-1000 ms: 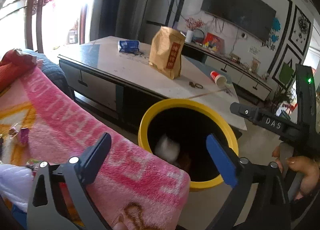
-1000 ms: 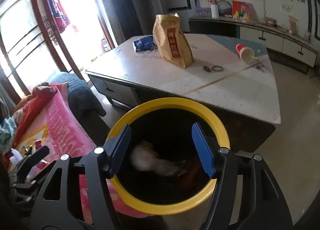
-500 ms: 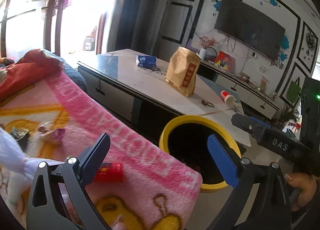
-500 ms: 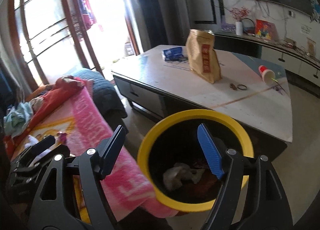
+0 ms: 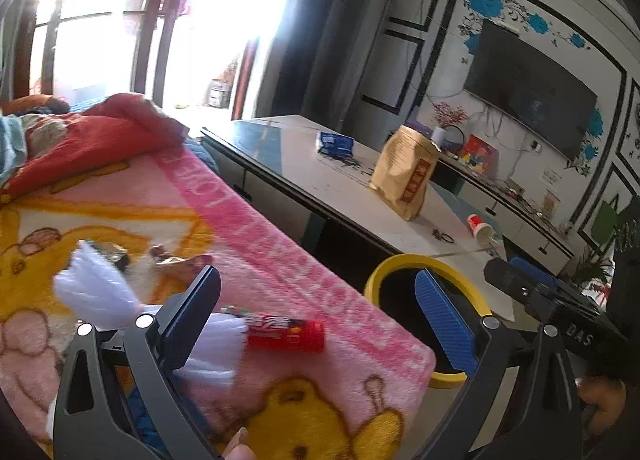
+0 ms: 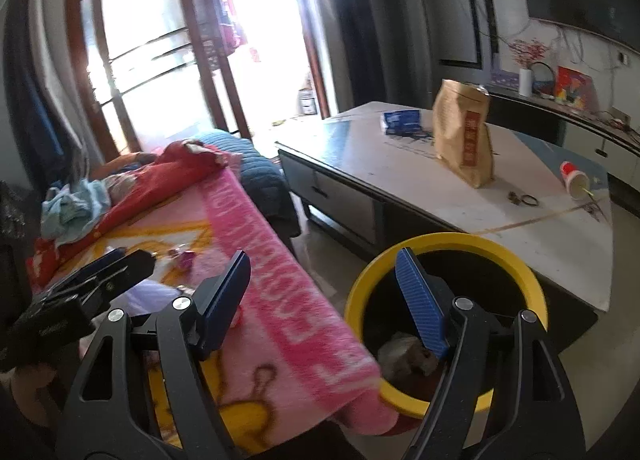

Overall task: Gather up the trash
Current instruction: 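Return both open grippers to the pile and close the right gripper on the blue cloth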

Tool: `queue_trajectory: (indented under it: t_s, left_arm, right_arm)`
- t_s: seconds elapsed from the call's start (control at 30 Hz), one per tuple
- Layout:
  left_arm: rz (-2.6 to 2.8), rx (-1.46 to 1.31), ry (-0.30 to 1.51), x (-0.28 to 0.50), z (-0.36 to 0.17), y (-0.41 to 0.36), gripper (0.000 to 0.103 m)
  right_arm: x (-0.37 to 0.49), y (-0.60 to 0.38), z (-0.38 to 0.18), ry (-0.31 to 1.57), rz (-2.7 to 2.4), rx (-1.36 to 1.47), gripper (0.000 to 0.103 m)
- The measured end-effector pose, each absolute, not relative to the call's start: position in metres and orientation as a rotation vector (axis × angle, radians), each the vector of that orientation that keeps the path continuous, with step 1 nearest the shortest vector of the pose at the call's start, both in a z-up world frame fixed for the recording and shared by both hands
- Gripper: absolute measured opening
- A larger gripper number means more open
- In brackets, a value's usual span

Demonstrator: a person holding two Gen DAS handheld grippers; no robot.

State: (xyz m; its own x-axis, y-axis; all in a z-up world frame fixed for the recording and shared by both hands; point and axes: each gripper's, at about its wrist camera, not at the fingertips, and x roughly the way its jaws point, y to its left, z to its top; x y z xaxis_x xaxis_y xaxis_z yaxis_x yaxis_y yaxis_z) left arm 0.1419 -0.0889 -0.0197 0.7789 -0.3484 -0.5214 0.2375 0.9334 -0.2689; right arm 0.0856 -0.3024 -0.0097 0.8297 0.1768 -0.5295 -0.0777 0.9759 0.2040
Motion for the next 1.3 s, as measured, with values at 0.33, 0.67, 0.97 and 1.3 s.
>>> queue_trajectory:
  t_s: [0.33, 0.67, 0.97, 1.3]
  left_arm:
    - [-0.22, -0.244, 0.588, 0.138, -0.019, -0.044, 0.095]
    - [-0.134, -0.282, 0.575, 0.131, -0.018, -0.004, 0.095]
    - [-0.042, -0.322, 0.573, 0.124, -0.022, 0.042, 0.095]
    - [0.061, -0.36, 0.608, 0.114, -0.037, 0.09, 0.095]
  right_arm:
    - [0.08, -0.272, -0.009, 0.583, 0.223, 0.152, 0.067]
    - [0.082, -0.234, -0.016, 0.62, 0.318, 0.12, 0.067]
    - [0.088, -0.196, -0.024, 0.664, 0.417, 0.052, 0.067]
    - [0.102, -0.162, -0.038, 0.71, 0.472, -0.002, 0.067]
